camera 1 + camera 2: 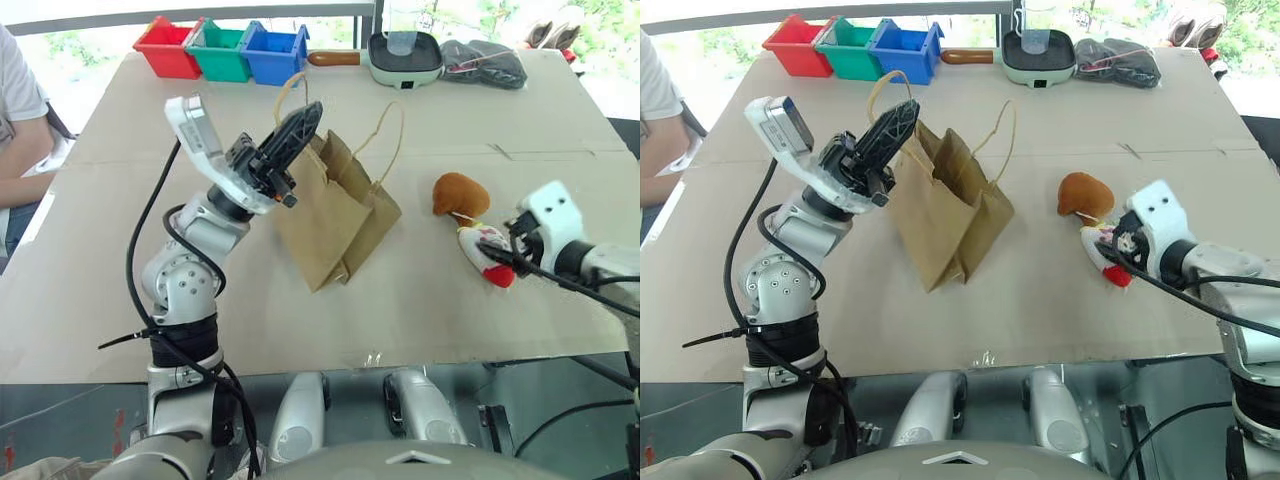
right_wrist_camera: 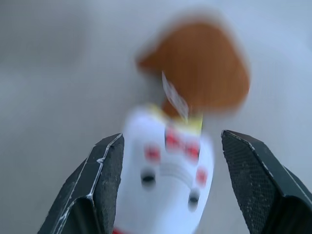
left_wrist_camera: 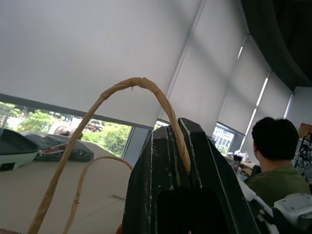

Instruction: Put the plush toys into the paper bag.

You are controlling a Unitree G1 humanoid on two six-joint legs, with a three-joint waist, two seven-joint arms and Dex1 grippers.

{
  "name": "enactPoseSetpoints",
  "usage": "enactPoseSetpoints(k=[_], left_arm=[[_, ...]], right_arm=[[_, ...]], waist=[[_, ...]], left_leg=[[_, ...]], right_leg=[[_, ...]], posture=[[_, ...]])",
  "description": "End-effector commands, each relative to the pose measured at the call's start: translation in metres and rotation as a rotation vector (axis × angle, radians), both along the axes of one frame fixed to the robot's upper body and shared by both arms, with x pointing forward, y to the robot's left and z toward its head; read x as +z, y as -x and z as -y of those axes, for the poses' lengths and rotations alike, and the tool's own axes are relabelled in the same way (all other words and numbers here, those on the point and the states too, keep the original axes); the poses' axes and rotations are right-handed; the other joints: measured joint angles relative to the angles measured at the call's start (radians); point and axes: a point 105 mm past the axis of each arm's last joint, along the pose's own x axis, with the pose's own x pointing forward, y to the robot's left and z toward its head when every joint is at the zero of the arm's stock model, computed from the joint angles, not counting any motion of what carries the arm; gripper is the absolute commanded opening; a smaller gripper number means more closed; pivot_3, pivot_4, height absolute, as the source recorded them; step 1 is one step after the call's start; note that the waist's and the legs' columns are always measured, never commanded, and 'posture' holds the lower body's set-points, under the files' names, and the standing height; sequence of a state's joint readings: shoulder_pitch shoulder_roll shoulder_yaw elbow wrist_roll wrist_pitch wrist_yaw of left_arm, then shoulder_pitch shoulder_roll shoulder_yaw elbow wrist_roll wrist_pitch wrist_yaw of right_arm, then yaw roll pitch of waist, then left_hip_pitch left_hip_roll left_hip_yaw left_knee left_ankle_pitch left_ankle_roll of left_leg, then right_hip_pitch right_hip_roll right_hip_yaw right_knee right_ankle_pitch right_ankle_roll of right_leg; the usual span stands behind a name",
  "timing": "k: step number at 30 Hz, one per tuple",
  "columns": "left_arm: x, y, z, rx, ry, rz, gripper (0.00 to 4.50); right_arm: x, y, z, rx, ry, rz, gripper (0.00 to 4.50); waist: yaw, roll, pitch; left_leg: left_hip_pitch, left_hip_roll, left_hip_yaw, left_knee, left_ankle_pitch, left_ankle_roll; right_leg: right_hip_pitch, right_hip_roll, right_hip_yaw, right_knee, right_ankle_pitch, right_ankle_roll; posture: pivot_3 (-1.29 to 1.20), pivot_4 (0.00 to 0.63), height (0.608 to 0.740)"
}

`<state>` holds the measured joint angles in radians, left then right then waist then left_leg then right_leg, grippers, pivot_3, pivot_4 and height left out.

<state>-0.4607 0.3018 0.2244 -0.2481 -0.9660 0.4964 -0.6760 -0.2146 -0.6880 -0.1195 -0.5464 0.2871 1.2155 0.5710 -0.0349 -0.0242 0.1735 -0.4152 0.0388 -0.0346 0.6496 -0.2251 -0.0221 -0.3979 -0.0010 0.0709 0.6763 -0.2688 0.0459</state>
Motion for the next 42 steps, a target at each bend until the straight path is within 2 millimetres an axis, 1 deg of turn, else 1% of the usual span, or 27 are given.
enactPoseSetpoints(k=[1,3,4,5,7,9,12,13,15,16,19,21,23,26,29,31,33,35,36,37,38,39,40,41,42], left_arm=[[0.009,0.014,0.005,-0.035,0.000,0.056,0.00],[0.007,0.016,0.005,-0.042,-0.015,0.059,0.00],[0.007,0.017,0.005,-0.045,-0.014,0.056,0.00],[0.007,0.017,0.006,-0.048,-0.013,0.054,0.00],[0.007,0.019,0.007,-0.060,-0.019,0.057,0.00],[0.006,0.021,0.008,-0.070,-0.024,0.057,0.00],[0.006,0.022,0.009,-0.081,-0.034,0.060,0.00],[0.006,0.022,0.010,-0.085,-0.037,0.062,0.00],[0.006,0.022,0.011,-0.091,-0.042,0.067,0.00],[0.006,0.022,0.012,-0.093,-0.042,0.068,0.00],[0.006,0.023,0.013,-0.100,-0.044,0.072,0.00],[0.005,0.024,0.014,-0.103,-0.046,0.072,0.00],[0.004,0.024,0.016,-0.107,-0.046,0.072,0.00],[0.004,0.024,0.018,-0.109,-0.048,0.074,0.00],[0.003,0.024,0.020,-0.106,-0.052,0.077,0.00],[0.001,0.025,0.020,-0.105,-0.053,0.076,0.00],[-0.001,0.026,0.020,-0.105,-0.058,0.075,0.00],[-0.003,0.027,0.021,-0.105,-0.061,0.073,0.00],[-0.004,0.028,0.021,-0.105,-0.063,0.072,0.00],[-0.005,0.029,0.021,-0.104,-0.064,0.072,0.00],[-0.006,0.030,0.020,-0.100,-0.065,0.070,0.00],[-0.006,0.031,0.019,-0.098,-0.066,0.068,0.00],[-0.007,0.031,0.018,-0.092,-0.064,0.067,0.00],[-0.007,0.031,0.015,-0.079,-0.062,0.065,0.00],[-0.007,0.031,0.012,-0.065,-0.060,0.064,0.00]], right_arm=[[-0.024,0.003,0.005,-0.027,0.018,-0.068,2.50],[-0.020,0.003,0.010,-0.019,0.065,-0.034,1.79],[-0.014,0.002,0.011,-0.021,0.056,-0.005,1.47],[-0.006,0.000,0.010,-0.011,0.042,0.033,0.90],[0.016,0.003,0.004,0.034,-0.017,0.105,0.14],[0.043,0.009,-0.010,0.131,-0.111,0.200,0.05],[0.089,0.021,-0.037,0.286,-0.333,0.311,0.05],[0.106,0.021,-0.048,0.336,-0.387,0.358,0.05],[0.126,0.021,-0.062,0.392,-0.437,0.406,0.05],[0.131,0.019,-0.071,0.415,-0.434,0.416,0.05],[0.136,0.008,-0.094,0.468,-0.374,0.430,0.05],[0.131,-0.002,-0.113,0.527,-0.291,0.426,0.05],[0.120,-0.013,-0.129,0.584,-0.198,0.404,0.05],[0.101,-0.028,-0.147,0.651,-0.120,0.325,0.05],[0.080,-0.029,-0.165,0.822,0.025,0.270,0.05],[0.077,-0.031,-0.174,0.917,0.088,0.284,0.05],[0.075,-0.034,-0.188,1.016,0.127,0.292,0.05],[0.078,-0.035,-0.202,1.095,0.128,0.305,0.77],[0.079,-0.036,-0.205,1.120,0.138,0.311,1.14],[0.079,-0.039,-0.207,1.128,0.150,0.325,1.35],[0.080,-0.042,-0.206,1.130,0.162,0.340,2.07],[0.080,-0.044,-0.206,1.130,0.171,0.353,2.25],[0.080,-0.043,-0.203,1.135,0.172,0.354,2.87],[0.081,-0.041,-0.198,1.143,0.168,0.352,3.06],[0.083,-0.039,-0.192,1.143,0.165,0.351,3.49]], waist=[[0.000,0.000,0.000],[0.002,-0.001,0.000],[0.002,-0.001,-0.001],[0.002,-0.002,-0.001],[0.003,-0.002,-0.001],[0.004,-0.001,-0.001],[-0.002,-0.001,0.000],[-0.007,0.000,0.000],[-0.007,0.000,0.001],[-0.006,0.000,0.001],[-0.001,0.000,0.001],[-0.002,0.000,0.001],[-0.003,0.000,0.001],[-0.002,0.000,0.001],[-0.003,0.000,0.001],[-0.003,0.000,0.001],[-0.005,0.001,0.001],[-0.009,0.001,0.001],[-0.008,0.001,0.001],[-0.007,0.001,0.001],[-0.006,0.001,0.001],[0.002,0.001,0.001],[0.003,0.001,0.001],[0.005,0.001,0.001],[0.007,0.001,0.001]], left_leg=[[0.000,0.000,0.000,0.000,0.000,0.000],[0.000,0.000,0.000,0.000,0.000,0.000],[0.000,0.000,0.000,0.000,0.000,0.000],[0.000,0.000,0.000,0.001,0.000,0.000],[0.000,0.000,0.000,0.001,0.000,0.000],[0.000,0.000,0.000,0.001,0.000,0.000],[0.000,0.000,-0.001,0.001,0.000,0.000],[0.000,0.000,0.000,0.000,0.000,0.000],[0.000,0.001,-0.001,0.000,0.000,0.000],[0.000,0.001,-0.001,0.000,0.000,0.000],[0.000,0.001,-0.001,0.000,0.000,0.000],[-0.001,0.000,-0.001,0.000,0.000,0.000],[-0.001,0.000,0.000,0.000,0.000,0.000],[-0.001,0.000,-0.001,-0.001,0.000,0.000],[-0.001,0.000,0.000,-0.001,0.000,0.000],[-0.001,0.000,-0.001,-0.001,0.000,0.000],[-0.001,0.000,-0.001,-0.001,0.000,0.000],[-0.001,0.000,-0.001,-0.001,0.000,0.000],[-0.001,0.001,-0.001,-0.001,0.000,0.000],[-0.001,0.001,-0.001,-0.001,0.000,0.000],[-0.001,0.001,-0.002,-0.002,0.000,0.000],[-0.001,0.001,-0.002,-0.002,0.000,0.000],[-0.002,0.000,-0.002,-0.001,0.000,0.000],[-0.002,0.000,-0.002,-0.001,0.000,0.000],[-0.002,0.000,-0.001,-0.001,0.000,0.000]], right_leg=[[0.000,0.000,0.000,0.000,0.000,0.000],[0.000,0.000,0.000,0.000,0.000,0.000],[0.001,0.000,0.000,-0.001,0.000,0.000],[0.001,0.000,0.000,-0.001,0.000,0.000],[0.001,0.000,0.000,-0.002,0.000,0.001],[0.001,0.000,0.000,-0.002,0.000,0.001],[0.001,0.000,0.000,-0.002,0.000,0.001],[0.001,0.001,0.000,-0.002,0.000,0.001],[0.001,0.001,0.000,-0.001,0.000,0.000],[0.001,0.001,-0.001,-0.001,0.000,0.000],[0.001,0.001,-0.001,-0.002,0.000,0.000],[0.001,0.000,-0.001,-0.003,0.000,0.000],[0.000,0.000,0.000,-0.004,0.000,0.000],[0.000,0.000,-0.001,-0.004,0.000,0.000],[0.000,0.000,-0.001,-0.004,0.000,0.000],[0.000,0.000,-0.001,-0.004,0.000,0.000],[0.000,0.000,-0.001,-0.004,0.000,0.000],[0.000,0.000,-0.001,-0.004,0.000,0.000],[0.000,0.000,-0.001,-0.004,0.000,0.000],[0.000,0.000,-0.001,-0.004,0.000,0.000],[0.000,0.000,-0.002,-0.004,0.000,0.000],[0.000,0.000,-0.002,-0.004,0.000,0.000],[0.000,-0.001,-0.003,-0.004,0.000,0.000],[0.000,-0.001,-0.003,-0.004,0.000,0.000],[0.000,-0.002,-0.003,-0.004,0.000,0.000]], posture=[[0.00,0.150,0.740],[0.00,0.150,0.740],[0.00,0.150,0.740],[0.00,0.150,0.740],[0.00,0.150,0.740],[0.00,0.150,0.740],[0.00,0.150,0.740],[0.00,0.150,0.740],[0.00,0.150,0.740],[0.00,0.150,0.740],[0.00,0.150,0.740],[0.00,0.150,0.740],[0.00,0.150,0.740],[0.00,0.150,0.740],[0.00,0.150,0.740],[0.00,0.150,0.740],[0.00,0.150,0.740],[0.00,0.150,0.740],[0.00,0.150,0.740],[0.00,0.150,0.740],[0.00,0.150,0.740],[0.00,0.150,0.740],[0.00,0.150,0.740],[0.00,0.150,0.740],[0.00,0.150,0.740]])
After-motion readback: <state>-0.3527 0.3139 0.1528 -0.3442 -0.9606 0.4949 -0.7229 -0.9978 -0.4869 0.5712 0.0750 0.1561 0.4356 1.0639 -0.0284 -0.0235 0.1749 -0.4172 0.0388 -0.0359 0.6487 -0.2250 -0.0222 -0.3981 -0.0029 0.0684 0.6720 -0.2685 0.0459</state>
